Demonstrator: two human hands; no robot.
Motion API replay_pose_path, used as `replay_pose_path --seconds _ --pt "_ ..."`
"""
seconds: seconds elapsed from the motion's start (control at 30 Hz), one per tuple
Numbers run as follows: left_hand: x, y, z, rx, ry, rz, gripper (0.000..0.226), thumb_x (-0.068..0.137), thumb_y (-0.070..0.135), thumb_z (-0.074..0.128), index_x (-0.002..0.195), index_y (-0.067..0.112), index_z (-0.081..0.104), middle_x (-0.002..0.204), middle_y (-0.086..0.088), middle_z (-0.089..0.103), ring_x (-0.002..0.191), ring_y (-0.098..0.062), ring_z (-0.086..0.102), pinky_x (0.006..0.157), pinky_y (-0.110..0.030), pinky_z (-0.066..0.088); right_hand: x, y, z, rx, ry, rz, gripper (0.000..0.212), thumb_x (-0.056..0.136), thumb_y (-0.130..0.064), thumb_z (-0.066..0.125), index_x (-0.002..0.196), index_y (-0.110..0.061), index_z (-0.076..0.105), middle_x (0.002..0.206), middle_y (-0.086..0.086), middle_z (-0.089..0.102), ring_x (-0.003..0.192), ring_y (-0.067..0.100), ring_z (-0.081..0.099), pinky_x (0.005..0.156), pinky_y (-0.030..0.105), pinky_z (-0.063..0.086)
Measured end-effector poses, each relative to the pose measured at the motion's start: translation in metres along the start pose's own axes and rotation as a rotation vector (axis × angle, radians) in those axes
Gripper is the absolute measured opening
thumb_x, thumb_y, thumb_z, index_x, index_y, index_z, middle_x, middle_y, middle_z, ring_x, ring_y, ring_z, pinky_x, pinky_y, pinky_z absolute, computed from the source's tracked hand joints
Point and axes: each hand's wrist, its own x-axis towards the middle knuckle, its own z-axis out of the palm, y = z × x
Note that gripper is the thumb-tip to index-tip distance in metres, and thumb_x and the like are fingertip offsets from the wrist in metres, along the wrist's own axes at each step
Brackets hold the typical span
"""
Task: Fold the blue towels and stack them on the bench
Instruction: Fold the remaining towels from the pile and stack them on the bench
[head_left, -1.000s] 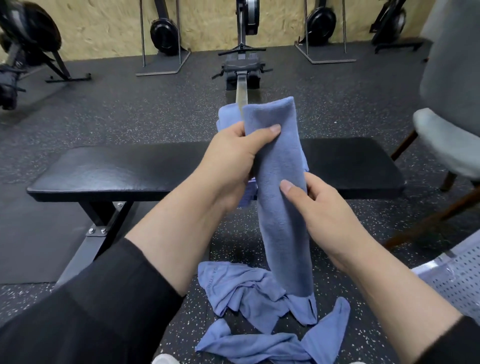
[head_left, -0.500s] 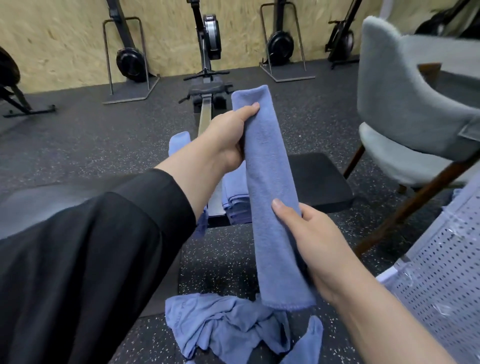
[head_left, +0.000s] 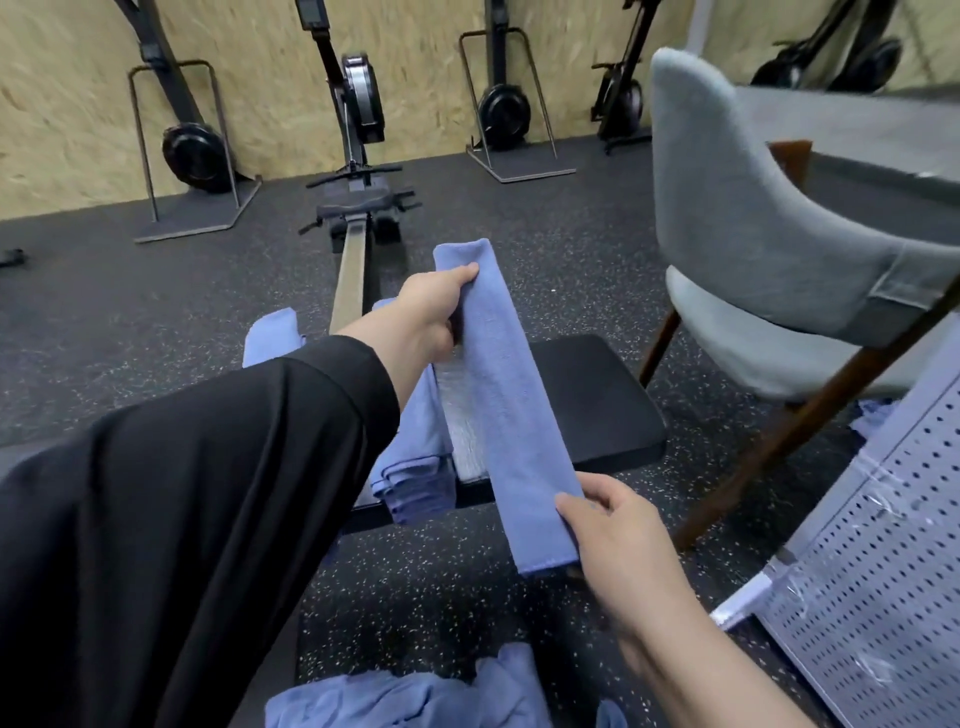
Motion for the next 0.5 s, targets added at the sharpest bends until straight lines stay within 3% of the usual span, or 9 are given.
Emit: replay_pose_path --seconds 0.1,0.13,0.17,0.2,0.23,0.3,0.4,0.5 --pt "0.033 0.004 0.004 0.171 0.011 0.052 0.043 0.092 0.042 0.069 0.114 0.006 0.064 0.118 -0.010 0.066 0.096 -0.025 0.064 0.076 -0.034 0.055 0.044 0.014 0.006 0.027 0.005 0.025 0.017 0.094 -0.012 0.062 0.100 -0.021 0.075 0.086 -0.005 0.079 0.083 0.019 0.074 0.080 0.039 0.058" --pt "0.036 0.004 0.004 0.357 0.037 0.107 0.040 0.096 0.041 0.064 0.109 0.003 0.063 0.111 -0.008 0.065 0.116 -0.018 0.055 0.079 -0.035 0.054 0.059 0.021 0.009 0.049 -0.006 0.057 0.016 0.095 -0.012 0.063 0.105 -0.018 0.074 0.088 -0.003 0.079 0.083 0.019 0.074 0.081 0.043 0.060" --pt "0.036 0.001 0.006 0.576 0.071 0.185 0.032 0.099 0.034 0.058 0.098 0.002 0.061 0.099 -0.008 0.062 0.085 -0.024 0.037 0.077 -0.034 0.052 0.072 0.030 0.012 0.077 -0.011 0.098 0.016 0.095 -0.013 0.065 0.109 -0.016 0.073 0.091 -0.001 0.078 0.082 0.018 0.072 0.080 0.043 0.061" --pt "0.035 -0.005 0.008 0.774 0.109 0.276 0.023 0.100 0.025 0.053 0.094 0.004 0.059 0.095 -0.009 0.059 0.089 -0.027 0.054 0.076 -0.034 0.049 0.081 0.040 0.013 0.081 -0.004 0.136 0.017 0.095 -0.013 0.067 0.112 -0.014 0.070 0.093 0.002 0.076 0.080 0.017 0.070 0.076 0.039 0.061" --pt "0.032 -0.015 0.011 0.930 0.106 0.357 0.018 0.099 0.017 0.050 0.098 0.004 0.062 0.095 -0.010 0.057 0.087 -0.026 0.051 0.078 -0.034 0.047 0.089 0.051 0.015 0.071 0.009 0.156 0.019 0.094 -0.011 0.068 0.113 -0.013 0.069 0.095 0.003 0.074 0.078 0.016 0.069 0.074 0.035 0.061" --pt "0.017 -0.047 0.021 1.204 -0.040 0.418 0.026 0.098 0.011 0.048 0.113 0.002 0.067 0.097 -0.008 0.055 0.087 -0.025 0.049 0.079 -0.032 0.044 0.097 0.067 0.018 0.037 0.040 0.162 0.021 0.092 -0.010 0.069 0.113 -0.012 0.070 0.093 0.005 0.075 0.076 0.017 0.070 0.077 0.040 0.063" --pt "-0.012 -0.101 0.041 1.550 -0.282 0.317 0.028 0.099 0.014 0.049 0.120 0.005 0.065 0.106 -0.010 0.059 0.089 -0.025 0.049 0.080 -0.033 0.045 0.098 0.070 0.020 -0.002 0.044 0.138 0.016 0.090 -0.012 0.070 0.104 -0.018 0.071 0.085 0.006 0.077 0.071 0.019 0.069 0.082 0.050 0.061" --pt "-0.034 -0.145 0.048 1.642 -0.407 0.236 0.028 0.099 0.014 0.052 0.125 0.004 0.057 0.126 -0.016 0.055 0.112 -0.030 0.050 0.085 -0.038 0.043 0.097 0.070 0.017 -0.123 0.005 0.099 0.006 0.091 -0.019 0.070 0.096 -0.019 0.073 0.086 0.008 0.077 0.074 0.025 0.068 0.077 0.050 0.059"
